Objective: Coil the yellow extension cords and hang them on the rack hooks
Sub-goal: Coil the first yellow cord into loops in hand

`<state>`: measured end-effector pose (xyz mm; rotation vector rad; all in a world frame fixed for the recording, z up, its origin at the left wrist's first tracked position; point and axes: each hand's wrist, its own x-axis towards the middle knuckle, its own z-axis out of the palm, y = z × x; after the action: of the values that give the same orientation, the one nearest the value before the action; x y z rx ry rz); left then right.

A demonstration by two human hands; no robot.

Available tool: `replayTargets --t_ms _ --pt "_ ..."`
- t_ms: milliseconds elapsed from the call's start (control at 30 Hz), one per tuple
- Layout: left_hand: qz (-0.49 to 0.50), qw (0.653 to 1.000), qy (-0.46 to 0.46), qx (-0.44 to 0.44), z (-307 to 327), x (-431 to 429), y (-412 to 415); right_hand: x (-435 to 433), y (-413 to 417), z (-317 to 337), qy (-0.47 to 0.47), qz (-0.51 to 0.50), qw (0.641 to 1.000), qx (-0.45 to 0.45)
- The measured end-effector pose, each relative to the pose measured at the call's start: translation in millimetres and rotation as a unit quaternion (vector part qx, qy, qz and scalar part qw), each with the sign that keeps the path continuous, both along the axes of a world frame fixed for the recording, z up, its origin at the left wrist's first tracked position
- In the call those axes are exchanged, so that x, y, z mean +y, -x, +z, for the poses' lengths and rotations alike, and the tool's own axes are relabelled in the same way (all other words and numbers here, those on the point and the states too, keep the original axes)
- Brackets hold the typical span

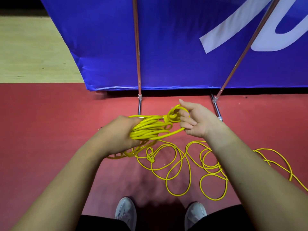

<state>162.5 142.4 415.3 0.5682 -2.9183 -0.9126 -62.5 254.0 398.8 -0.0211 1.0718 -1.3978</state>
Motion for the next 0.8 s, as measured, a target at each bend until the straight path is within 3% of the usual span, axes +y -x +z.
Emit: replayTargets --t_ms 133,233,400,467,600,800 --pt "0.134 0.989 -0.048 -0.045 -6 -6 2 -2 3 5 0.062 -0.104 0.992 0.036" --pt "0.261 0.945 -0.197 -0.026 -12 -12 2 1 2 5 0.042 -0.15 0.986 0.066" --pt "0.394 0.832 -0.385 0.062 -6 -6 4 5 -1 0 -0.041 -0.065 0.996 0.052" --pt "0.394 0.823 -0.405 0.056 -3 -3 4 7 0 5 -0.076 -0.019 0.99 0.12" --pt "0.356 0.806 -0.472 0.038 2 2 5 7 -2 17 -0.133 0.059 0.93 0.338" --pt "0.367 0.728 -0.571 0.095 5 0 6 8 -5 25 -0.163 0.087 0.828 0.53"
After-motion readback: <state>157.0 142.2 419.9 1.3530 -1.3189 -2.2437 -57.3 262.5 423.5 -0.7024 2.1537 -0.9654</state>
